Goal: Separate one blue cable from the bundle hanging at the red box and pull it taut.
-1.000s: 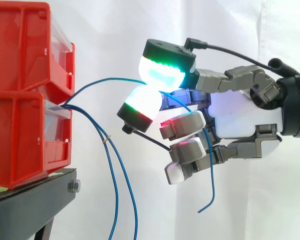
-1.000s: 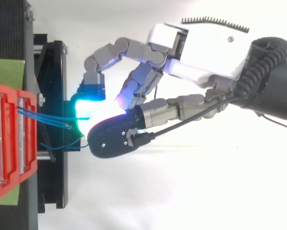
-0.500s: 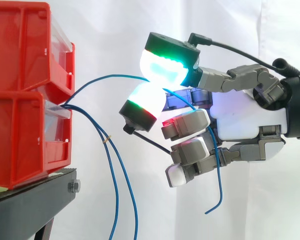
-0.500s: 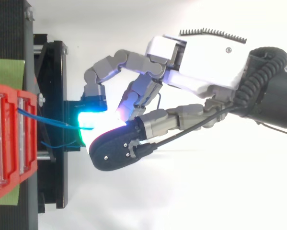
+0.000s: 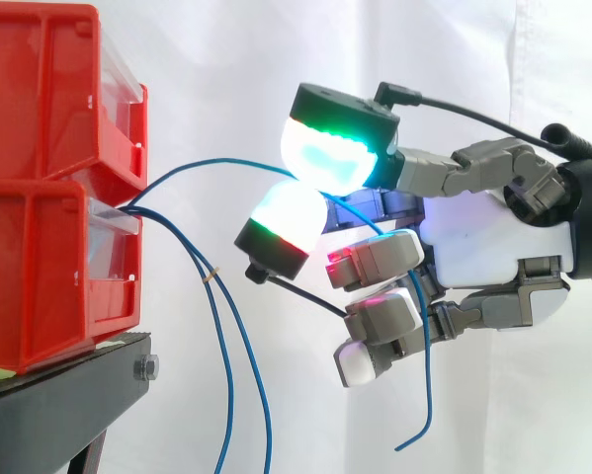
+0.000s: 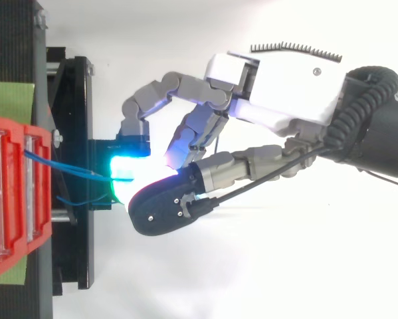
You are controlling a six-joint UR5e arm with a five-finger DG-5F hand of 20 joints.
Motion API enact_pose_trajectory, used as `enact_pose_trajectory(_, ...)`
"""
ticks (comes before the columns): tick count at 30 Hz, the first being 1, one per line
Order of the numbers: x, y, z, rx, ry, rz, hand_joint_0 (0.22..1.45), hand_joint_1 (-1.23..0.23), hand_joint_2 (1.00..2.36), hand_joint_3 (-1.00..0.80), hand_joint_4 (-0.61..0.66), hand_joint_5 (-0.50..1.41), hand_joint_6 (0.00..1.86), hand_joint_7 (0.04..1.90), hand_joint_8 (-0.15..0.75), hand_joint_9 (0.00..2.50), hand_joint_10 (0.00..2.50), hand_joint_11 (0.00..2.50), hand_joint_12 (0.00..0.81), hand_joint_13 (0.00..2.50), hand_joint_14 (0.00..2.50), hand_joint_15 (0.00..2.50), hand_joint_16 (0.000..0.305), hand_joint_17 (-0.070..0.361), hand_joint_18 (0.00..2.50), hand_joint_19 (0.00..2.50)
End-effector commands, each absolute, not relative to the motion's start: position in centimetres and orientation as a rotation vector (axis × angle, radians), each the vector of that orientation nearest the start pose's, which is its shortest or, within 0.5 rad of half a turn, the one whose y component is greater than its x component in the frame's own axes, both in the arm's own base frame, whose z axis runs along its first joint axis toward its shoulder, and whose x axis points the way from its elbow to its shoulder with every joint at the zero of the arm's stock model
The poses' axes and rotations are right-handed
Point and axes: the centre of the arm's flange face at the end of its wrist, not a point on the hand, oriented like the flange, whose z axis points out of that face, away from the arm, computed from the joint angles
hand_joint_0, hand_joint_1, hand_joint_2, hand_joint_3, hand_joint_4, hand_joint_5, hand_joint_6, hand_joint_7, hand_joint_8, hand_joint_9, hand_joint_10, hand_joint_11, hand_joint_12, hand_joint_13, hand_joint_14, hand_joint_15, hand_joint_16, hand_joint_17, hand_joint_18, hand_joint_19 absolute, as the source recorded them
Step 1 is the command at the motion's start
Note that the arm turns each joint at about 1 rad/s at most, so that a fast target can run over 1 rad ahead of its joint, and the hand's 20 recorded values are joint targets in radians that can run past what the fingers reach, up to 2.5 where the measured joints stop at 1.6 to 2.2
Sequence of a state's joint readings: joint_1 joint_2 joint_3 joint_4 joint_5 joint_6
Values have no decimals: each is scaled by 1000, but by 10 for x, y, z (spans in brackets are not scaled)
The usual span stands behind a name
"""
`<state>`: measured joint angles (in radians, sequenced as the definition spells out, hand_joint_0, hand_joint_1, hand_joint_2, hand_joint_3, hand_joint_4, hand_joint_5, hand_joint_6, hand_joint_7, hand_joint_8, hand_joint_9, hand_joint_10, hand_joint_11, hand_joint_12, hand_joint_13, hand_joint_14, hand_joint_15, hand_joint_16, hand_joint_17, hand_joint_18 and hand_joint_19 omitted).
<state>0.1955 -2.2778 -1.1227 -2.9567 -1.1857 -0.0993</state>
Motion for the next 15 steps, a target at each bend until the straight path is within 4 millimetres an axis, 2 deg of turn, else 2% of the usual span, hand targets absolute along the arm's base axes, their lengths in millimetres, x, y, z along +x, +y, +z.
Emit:
enact_pose_trajectory(1,758,-24,278,1263,1188,941,690,-731,1000,-500,50,-261,951,874,199,1159,73,1622,294,1200,29,1137,45,102,748,650)
enact_pose_trajectory(15,756,-28,279,1325,1127,942,585,-698,1000,-500,56,-255,922,876,206,1157,100,1603,298,1206,29,1139,46,104,747,663)
